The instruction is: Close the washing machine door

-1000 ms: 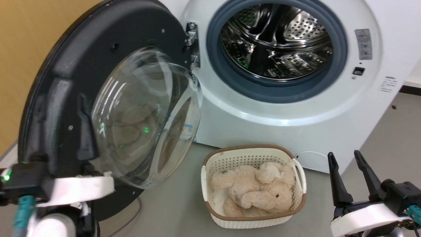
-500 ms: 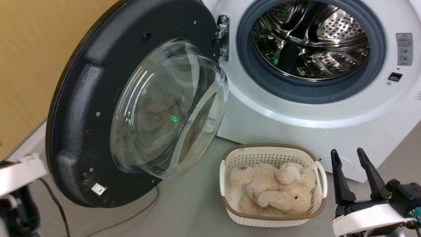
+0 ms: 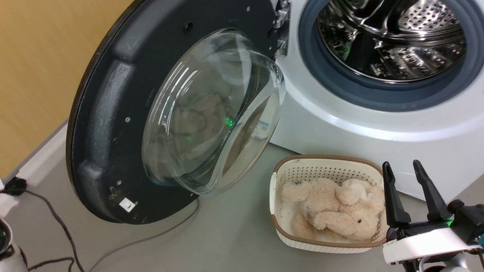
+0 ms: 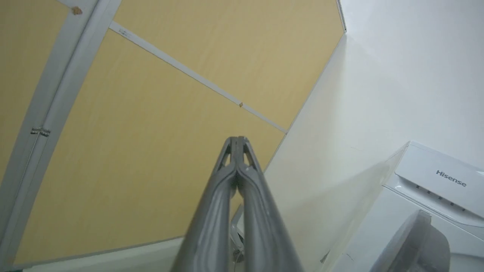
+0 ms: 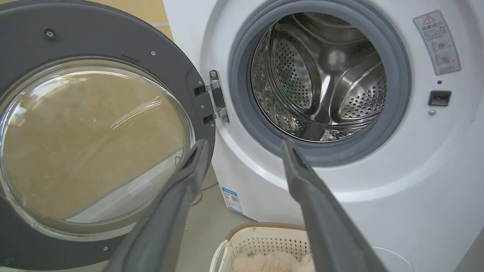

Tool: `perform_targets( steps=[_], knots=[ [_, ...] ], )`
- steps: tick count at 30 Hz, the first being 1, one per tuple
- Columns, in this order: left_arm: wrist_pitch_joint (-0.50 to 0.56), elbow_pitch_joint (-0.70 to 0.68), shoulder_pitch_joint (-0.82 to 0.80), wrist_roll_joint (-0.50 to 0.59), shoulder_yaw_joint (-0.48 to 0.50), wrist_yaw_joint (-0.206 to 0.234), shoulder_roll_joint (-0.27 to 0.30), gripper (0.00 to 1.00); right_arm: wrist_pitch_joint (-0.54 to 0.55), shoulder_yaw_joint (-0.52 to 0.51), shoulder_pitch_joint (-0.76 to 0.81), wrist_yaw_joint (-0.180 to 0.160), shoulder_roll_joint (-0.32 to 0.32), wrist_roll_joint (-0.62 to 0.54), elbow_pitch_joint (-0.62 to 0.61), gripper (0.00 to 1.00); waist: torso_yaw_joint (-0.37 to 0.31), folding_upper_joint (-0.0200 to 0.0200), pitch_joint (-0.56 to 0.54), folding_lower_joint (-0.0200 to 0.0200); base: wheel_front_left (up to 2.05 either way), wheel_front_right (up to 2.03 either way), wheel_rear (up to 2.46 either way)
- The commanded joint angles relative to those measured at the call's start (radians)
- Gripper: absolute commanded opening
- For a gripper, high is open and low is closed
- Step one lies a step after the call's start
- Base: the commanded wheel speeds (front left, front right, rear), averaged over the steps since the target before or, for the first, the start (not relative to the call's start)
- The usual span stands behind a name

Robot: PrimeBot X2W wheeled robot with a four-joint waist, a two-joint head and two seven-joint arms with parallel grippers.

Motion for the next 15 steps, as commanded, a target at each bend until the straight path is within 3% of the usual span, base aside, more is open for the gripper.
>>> perform_targets(
  steps=[1,15],
  knots=[
    [0.031,0.034,-0.034,-0.053,0.009,-0.006,0.017,0.00,-0.011,-0.002,-0.020,0.001,0.002,0.010,-0.007,1.00,0.013,0.0000,0.013,0.0000,0.00,0.00,0.00],
    [0.443,0.280,-0.161,-0.423,-0.029,-0.009,0.108,0.00,-0.040,-0.022,-0.037,0.001,0.002,0.036,-0.009,1.00,0.066,0.0000,0.060,0.0000,0.00,0.00,0.00]
  ],
)
